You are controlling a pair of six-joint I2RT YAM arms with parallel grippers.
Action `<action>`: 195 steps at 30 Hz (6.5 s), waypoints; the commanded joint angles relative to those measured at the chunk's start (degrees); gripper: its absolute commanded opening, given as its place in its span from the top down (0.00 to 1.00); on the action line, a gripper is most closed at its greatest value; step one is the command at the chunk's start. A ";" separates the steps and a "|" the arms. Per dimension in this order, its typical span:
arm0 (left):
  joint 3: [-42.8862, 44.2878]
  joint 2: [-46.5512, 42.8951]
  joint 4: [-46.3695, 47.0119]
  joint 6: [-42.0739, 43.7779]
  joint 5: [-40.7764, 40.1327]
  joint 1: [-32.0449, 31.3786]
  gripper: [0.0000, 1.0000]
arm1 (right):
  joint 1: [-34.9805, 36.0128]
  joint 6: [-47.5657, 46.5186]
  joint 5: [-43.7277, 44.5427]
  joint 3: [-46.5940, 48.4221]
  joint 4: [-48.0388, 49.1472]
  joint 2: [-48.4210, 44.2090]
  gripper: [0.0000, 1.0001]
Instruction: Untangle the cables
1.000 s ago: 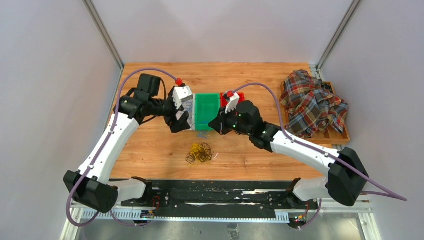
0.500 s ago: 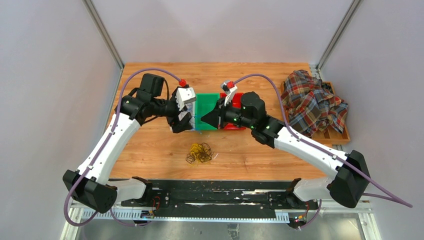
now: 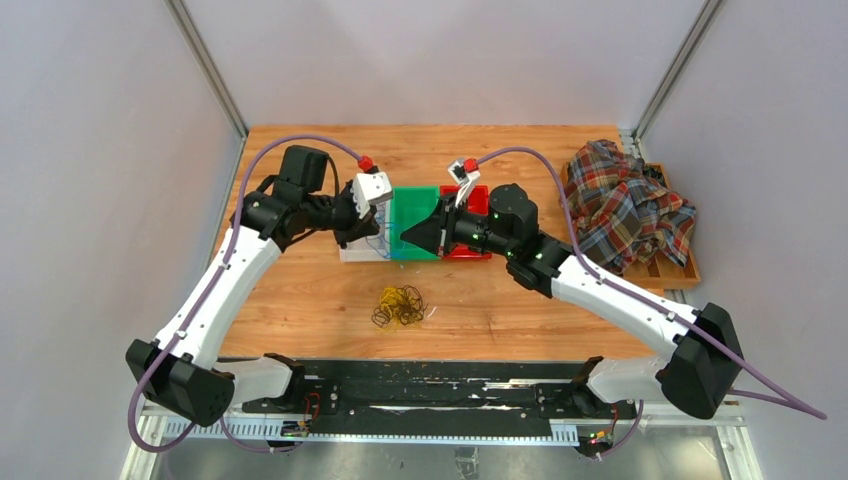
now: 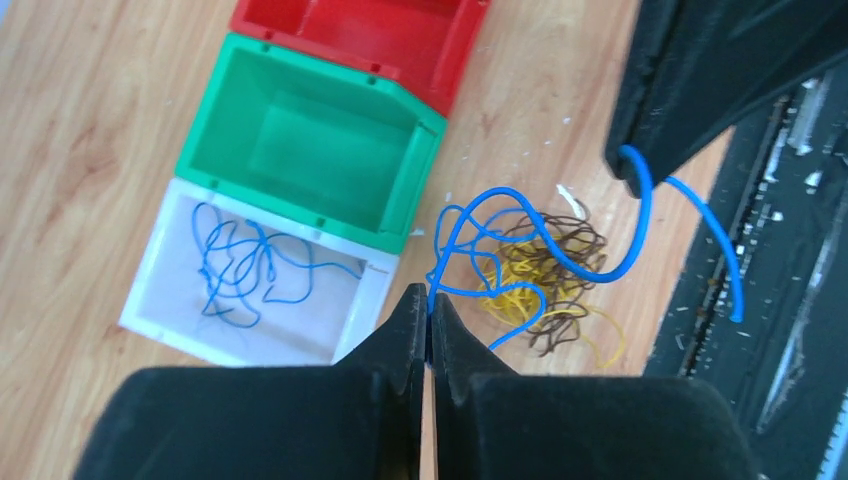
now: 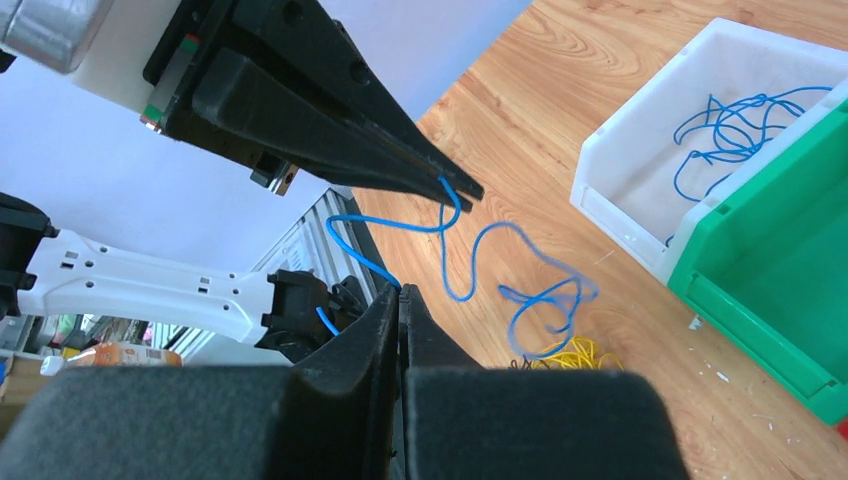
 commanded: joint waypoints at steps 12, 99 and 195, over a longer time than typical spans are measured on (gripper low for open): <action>-2.01 5.85 17.25 -0.50 -26.52 0.05 0.99 | -1.87 -1.28 16.79 -7.42 -5.50 -9.58 0.30; -15.89 2.65 8.36 -6.56 -5.33 -8.32 0.95 | -0.84 -5.22 20.12 -14.65 -11.28 -10.72 0.52; -10.12 -4.09 -0.98 -21.29 3.74 -8.06 0.99 | 14.49 -19.15 23.13 -12.20 11.21 6.27 0.51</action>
